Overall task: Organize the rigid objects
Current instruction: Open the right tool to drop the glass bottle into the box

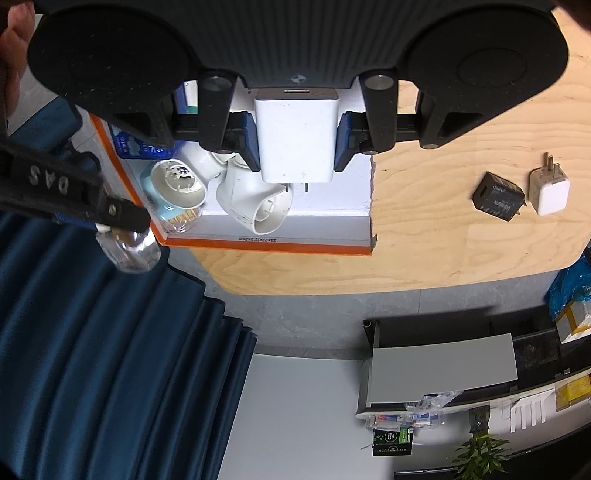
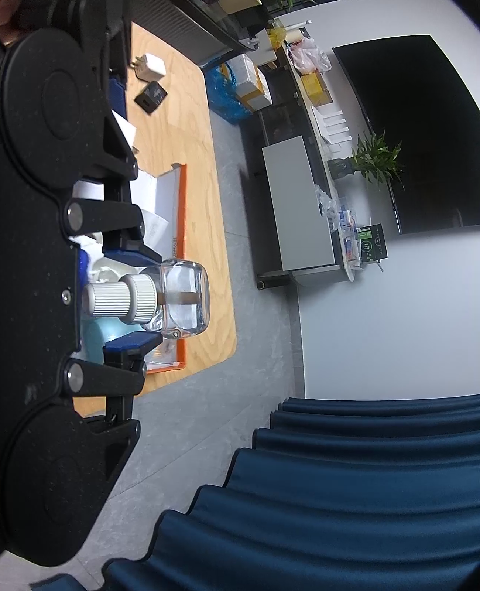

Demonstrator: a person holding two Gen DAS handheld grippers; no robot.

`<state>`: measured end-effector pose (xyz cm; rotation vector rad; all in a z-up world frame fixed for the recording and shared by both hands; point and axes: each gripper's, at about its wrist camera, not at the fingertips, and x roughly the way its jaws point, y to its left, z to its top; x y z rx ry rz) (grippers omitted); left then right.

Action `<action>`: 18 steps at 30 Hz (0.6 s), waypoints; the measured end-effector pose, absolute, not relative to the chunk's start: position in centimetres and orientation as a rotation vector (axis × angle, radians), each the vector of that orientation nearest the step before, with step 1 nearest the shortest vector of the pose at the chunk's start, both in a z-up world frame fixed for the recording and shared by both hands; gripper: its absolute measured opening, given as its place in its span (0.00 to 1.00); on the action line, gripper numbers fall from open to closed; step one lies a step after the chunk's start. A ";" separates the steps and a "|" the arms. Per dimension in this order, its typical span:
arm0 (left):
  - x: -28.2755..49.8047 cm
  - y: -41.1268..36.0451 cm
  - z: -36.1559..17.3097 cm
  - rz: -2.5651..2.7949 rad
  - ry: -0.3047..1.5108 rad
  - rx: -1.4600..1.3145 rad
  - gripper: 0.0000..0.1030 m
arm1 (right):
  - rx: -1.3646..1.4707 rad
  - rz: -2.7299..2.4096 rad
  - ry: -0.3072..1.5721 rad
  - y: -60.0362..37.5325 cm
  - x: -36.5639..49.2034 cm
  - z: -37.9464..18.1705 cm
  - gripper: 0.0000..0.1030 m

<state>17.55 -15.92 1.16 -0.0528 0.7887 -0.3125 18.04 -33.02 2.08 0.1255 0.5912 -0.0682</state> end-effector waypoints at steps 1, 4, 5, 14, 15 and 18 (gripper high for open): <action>17.6 -16.0 1.1 -0.313 0.791 -0.052 0.40 | 0.127 -0.067 0.591 -33.2 18.6 1.9 0.49; 17.8 -16.1 0.9 -0.315 0.795 -0.047 0.40 | 0.150 -0.064 0.592 -34.0 19.2 1.7 0.59; 17.8 -16.0 0.8 -0.317 0.796 -0.048 0.40 | 0.156 -0.068 0.589 -34.3 19.1 1.7 0.59; 18.3 -16.5 0.2 -0.326 0.808 -0.053 0.40 | 0.176 -0.084 0.534 -35.2 16.2 2.8 0.59; 18.4 -16.6 0.2 -0.331 0.810 -0.057 0.40 | 0.180 -0.082 0.529 -35.1 16.0 2.9 0.59; 18.7 -16.9 -0.1 -0.356 0.815 -0.068 0.40 | 0.181 -0.079 0.518 -34.8 15.4 3.3 0.62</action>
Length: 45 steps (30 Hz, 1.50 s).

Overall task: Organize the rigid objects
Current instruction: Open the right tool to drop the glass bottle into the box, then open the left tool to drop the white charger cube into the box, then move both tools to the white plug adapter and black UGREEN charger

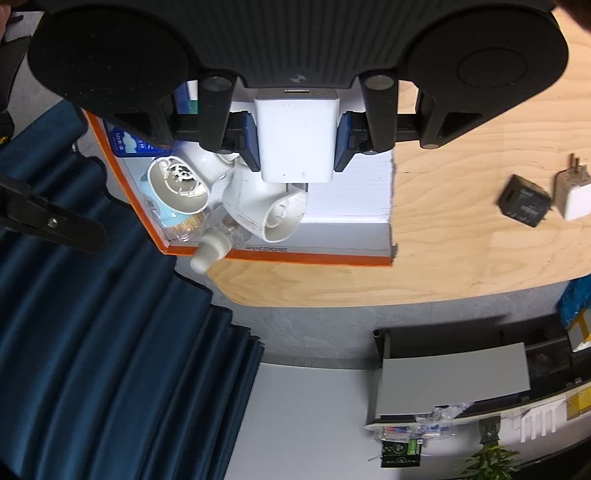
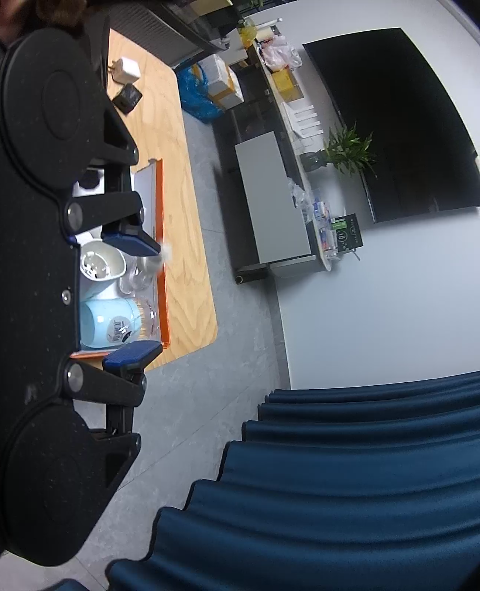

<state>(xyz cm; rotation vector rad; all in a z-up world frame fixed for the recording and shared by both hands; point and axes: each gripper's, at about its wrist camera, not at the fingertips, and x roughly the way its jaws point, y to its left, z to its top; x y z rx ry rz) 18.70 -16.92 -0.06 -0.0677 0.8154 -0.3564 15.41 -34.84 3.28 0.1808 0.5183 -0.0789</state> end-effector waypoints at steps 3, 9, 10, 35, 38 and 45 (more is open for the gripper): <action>18.5 -16.8 0.2 -0.369 0.810 -0.089 0.53 | 0.182 -0.069 0.512 -34.5 15.1 3.6 0.62; 17.8 -16.0 1.0 -0.338 0.803 -0.085 0.53 | 0.168 -0.034 0.507 -32.9 14.6 4.2 0.63; 17.7 -15.8 1.1 -0.330 0.801 -0.082 0.56 | 0.169 -0.027 0.505 -32.7 14.6 4.3 0.64; 15.4 -2.5 2.5 -0.029 0.782 -0.165 0.70 | 0.103 0.134 0.566 -24.5 15.1 4.3 0.70; 15.3 -1.1 2.2 0.005 0.784 -0.180 0.72 | 0.096 0.158 0.578 -23.4 15.4 4.0 0.70; 15.5 2.2 1.2 0.083 0.797 -0.205 0.76 | 0.080 0.204 0.609 -21.4 16.1 3.1 0.70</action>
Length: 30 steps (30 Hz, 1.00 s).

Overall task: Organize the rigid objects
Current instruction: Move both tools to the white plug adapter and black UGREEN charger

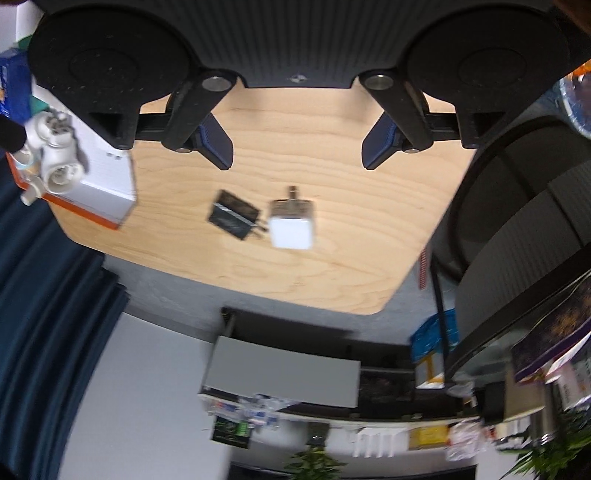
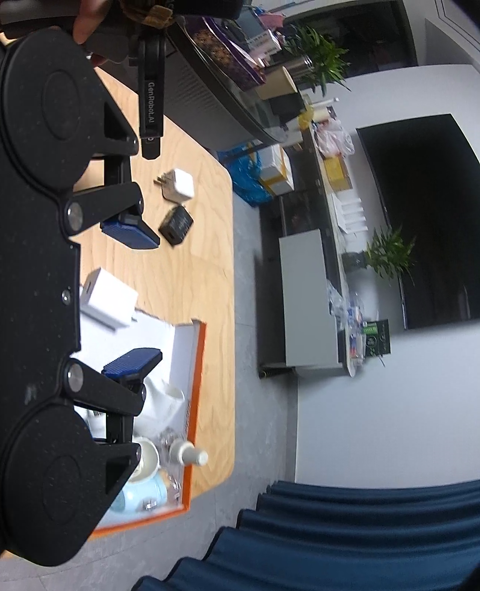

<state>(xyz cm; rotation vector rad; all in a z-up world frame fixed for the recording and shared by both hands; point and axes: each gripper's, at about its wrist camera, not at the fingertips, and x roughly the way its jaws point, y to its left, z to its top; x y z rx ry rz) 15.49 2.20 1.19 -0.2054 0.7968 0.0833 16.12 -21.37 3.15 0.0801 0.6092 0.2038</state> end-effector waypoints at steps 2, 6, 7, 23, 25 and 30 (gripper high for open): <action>15.8 2.8 1.0 0.101 0.803 -0.203 0.77 | 0.075 0.213 0.616 -20.9 16.3 2.9 0.70; 16.3 3.2 1.0 0.109 0.805 -0.200 0.77 | 0.069 0.232 0.626 -20.0 17.1 2.7 0.70; 16.4 3.3 0.9 0.109 0.804 -0.199 0.78 | 0.068 0.236 0.630 -19.8 17.2 2.6 0.70; 18.9 4.0 -0.7 0.123 0.816 -0.185 0.87 | 0.041 0.276 0.668 -17.4 19.8 0.9 0.71; 19.5 4.0 -1.1 0.124 0.819 -0.187 0.88 | 0.041 0.278 0.673 -17.3 20.1 0.7 0.72; 21.1 3.6 -1.8 0.121 0.822 -0.182 0.89 | 0.039 0.279 0.687 -17.3 20.9 0.0 0.72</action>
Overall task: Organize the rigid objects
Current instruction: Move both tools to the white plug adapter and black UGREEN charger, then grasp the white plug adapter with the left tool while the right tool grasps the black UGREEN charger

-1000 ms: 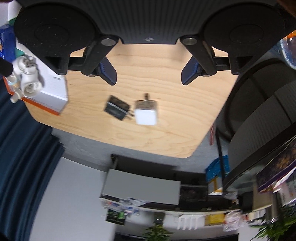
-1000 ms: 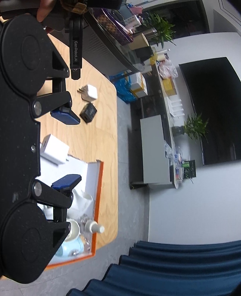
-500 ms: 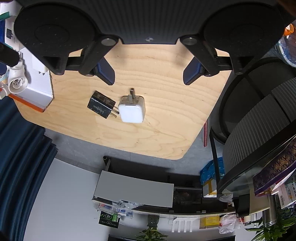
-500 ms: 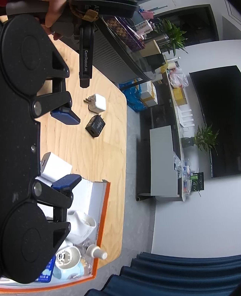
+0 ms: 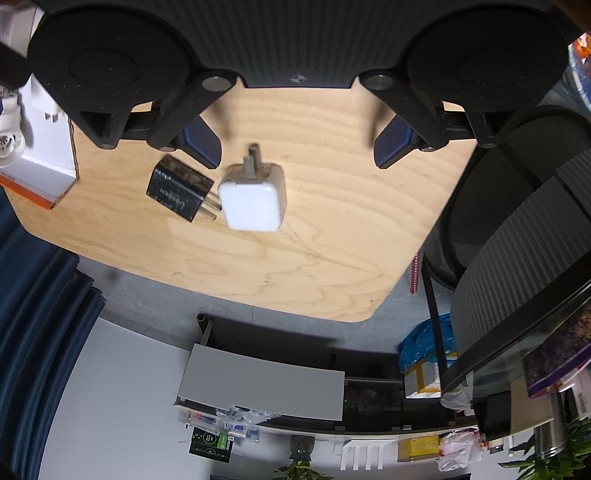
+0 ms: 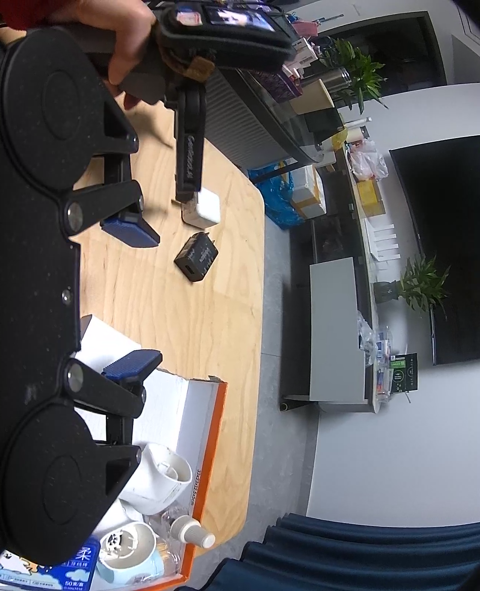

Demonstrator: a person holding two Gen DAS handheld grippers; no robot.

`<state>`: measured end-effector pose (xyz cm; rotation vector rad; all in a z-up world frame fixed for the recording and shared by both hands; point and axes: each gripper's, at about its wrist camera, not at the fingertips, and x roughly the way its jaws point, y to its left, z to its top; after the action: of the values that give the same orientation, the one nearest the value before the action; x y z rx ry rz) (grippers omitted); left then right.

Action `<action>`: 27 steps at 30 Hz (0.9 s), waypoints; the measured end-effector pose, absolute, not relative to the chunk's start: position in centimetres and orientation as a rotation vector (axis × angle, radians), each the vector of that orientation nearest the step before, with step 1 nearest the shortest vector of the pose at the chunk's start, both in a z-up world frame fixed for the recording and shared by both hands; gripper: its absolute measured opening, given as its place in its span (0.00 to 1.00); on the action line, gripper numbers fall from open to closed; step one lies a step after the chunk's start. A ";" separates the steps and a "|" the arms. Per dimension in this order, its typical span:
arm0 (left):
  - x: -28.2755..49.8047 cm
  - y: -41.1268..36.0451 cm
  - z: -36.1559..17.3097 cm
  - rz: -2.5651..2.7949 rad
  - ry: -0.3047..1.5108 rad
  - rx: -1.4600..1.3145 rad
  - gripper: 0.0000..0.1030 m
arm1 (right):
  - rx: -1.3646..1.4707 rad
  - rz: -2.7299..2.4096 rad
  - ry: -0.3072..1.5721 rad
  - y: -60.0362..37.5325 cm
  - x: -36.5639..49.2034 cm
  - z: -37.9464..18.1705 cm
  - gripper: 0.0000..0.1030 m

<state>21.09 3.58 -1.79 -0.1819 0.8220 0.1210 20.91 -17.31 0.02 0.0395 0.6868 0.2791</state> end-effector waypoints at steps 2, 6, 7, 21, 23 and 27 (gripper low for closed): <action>21.7 3.4 -2.1 0.121 0.824 -0.174 0.89 | 0.038 0.278 0.689 -17.3 21.2 -0.2 0.73; 22.9 3.2 -2.7 0.121 0.828 -0.165 0.89 | 0.037 0.281 0.696 -17.1 21.9 -0.6 0.74; 23.2 3.1 -2.8 0.117 0.829 -0.163 0.90 | 0.038 0.282 0.698 -17.1 22.1 -0.7 0.74; 24.2 3.0 -3.2 0.069 0.754 -0.052 0.62 | 0.017 0.292 0.720 -15.8 24.4 -1.7 0.75; 24.2 3.0 -3.2 0.043 0.749 -0.041 0.41 | 0.003 0.305 0.726 -15.5 24.8 -1.9 0.75; 23.8 3.5 -3.1 0.017 0.751 -0.051 0.41 | -0.035 0.349 0.737 -14.5 26.1 -2.1 0.75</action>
<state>23.77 3.45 -3.14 -0.0506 0.7514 0.0172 26.07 -14.54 -2.14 -0.0352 0.7372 0.3490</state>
